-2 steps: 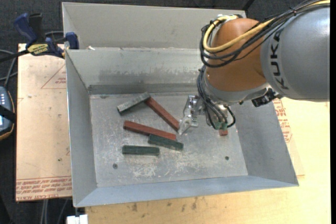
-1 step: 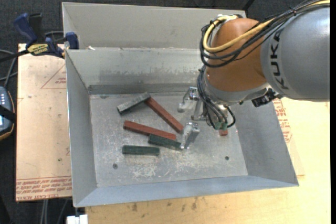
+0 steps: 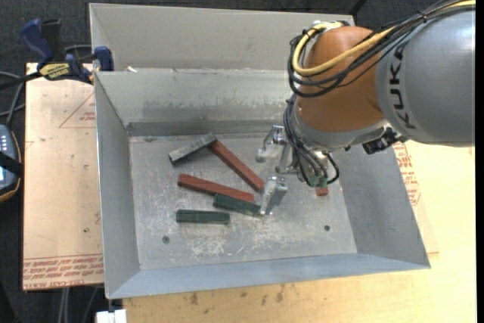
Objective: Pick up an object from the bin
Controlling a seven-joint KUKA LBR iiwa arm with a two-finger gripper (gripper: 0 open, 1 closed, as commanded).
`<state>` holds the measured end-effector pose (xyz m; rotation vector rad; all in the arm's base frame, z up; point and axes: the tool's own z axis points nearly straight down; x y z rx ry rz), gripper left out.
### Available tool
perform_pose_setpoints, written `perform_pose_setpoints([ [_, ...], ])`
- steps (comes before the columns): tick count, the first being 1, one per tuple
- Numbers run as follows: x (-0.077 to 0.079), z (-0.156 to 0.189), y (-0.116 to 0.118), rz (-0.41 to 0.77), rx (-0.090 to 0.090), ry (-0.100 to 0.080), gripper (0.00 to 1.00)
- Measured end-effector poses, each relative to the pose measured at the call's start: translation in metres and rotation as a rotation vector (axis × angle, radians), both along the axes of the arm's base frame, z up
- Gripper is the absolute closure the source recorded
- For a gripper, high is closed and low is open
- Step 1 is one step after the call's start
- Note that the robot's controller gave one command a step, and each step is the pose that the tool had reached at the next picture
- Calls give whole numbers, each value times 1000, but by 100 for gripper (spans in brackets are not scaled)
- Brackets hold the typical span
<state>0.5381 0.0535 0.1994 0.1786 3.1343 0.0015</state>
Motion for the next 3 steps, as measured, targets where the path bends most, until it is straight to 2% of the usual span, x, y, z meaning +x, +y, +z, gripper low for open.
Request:
perform_pose_setpoints([
  [1, -2, -118, 1, 84, 1, -6, 100],
  [2, -2, -118, 1, 84, 1, -6, 100],
  [3, -3, 77, -7, 73, 0, 3, 100],
])
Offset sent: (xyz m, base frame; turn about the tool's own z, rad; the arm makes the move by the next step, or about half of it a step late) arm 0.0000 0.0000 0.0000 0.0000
